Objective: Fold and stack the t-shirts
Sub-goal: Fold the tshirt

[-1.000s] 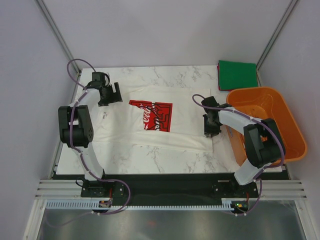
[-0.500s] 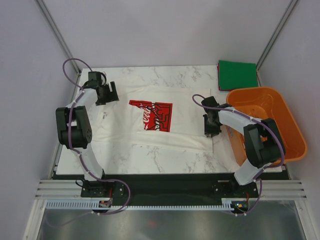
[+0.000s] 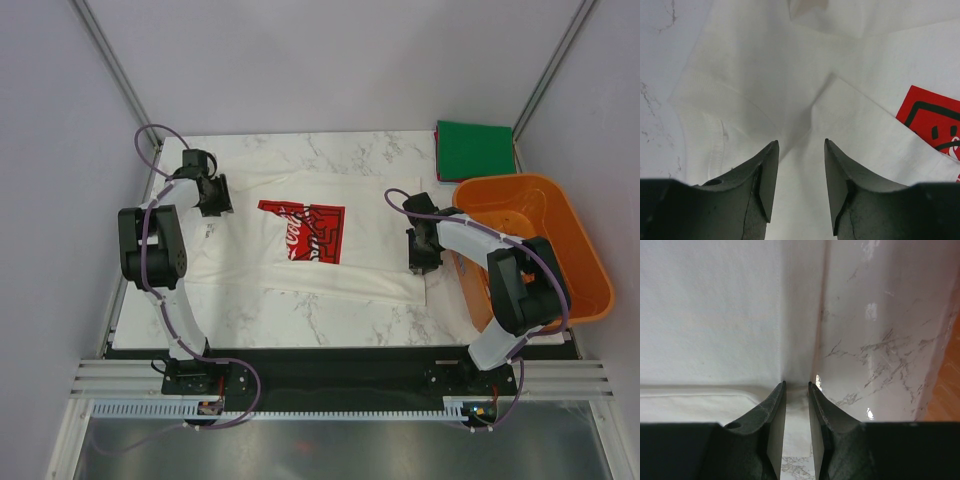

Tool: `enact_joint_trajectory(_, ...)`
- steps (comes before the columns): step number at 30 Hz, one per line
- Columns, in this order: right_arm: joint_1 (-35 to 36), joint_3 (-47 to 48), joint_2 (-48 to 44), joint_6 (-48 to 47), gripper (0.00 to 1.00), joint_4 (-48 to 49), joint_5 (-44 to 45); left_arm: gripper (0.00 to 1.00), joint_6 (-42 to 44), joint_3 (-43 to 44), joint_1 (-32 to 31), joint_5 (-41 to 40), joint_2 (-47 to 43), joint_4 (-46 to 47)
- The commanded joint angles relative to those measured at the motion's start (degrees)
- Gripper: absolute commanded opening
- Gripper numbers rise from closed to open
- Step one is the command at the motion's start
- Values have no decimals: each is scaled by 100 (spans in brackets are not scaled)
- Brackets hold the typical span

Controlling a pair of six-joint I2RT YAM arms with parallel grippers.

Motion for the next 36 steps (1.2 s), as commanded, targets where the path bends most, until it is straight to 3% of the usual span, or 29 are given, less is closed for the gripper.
enact_joint_trajectory(1, 16, 51, -89, -20, 33, 49, 98, 48, 258, 105, 1, 57, 64, 50)
enact_joint_trajectory(10, 24, 42, -98, -11, 33, 58, 98, 47, 249, 140, 1, 100, 143, 50)
enact_joint_trajectory(15, 24, 16, -133, -11, 32, 49, 116, 40, 205, 219, 1, 215, 266, 41)
enact_joint_trajectory(19, 16, -11, -142, -2, 32, 49, 151, 24, 214, 255, -8, 276, 240, 23)
enact_joint_trajectory(21, 24, -11, -168, 24, 30, 49, 177, 12, 214, 298, 1, 259, 222, -29)
enact_joint_trajectory(23, 24, 16, -194, 15, 19, 40, 212, 2, 187, 360, -17, 206, 135, -108)
enact_joint_trajectory(24, 16, 24, -212, 33, 9, -3, 221, 2, 170, 378, -8, 119, 82, -135)
enact_joint_trajectory(27, 16, 68, -282, 68, 0, -74, 309, 2, 152, 378, -34, -39, -173, -152)
enact_joint_trajectory(36, 33, 148, -379, 129, 0, -188, 388, 2, 82, 360, -34, -198, -340, -214)
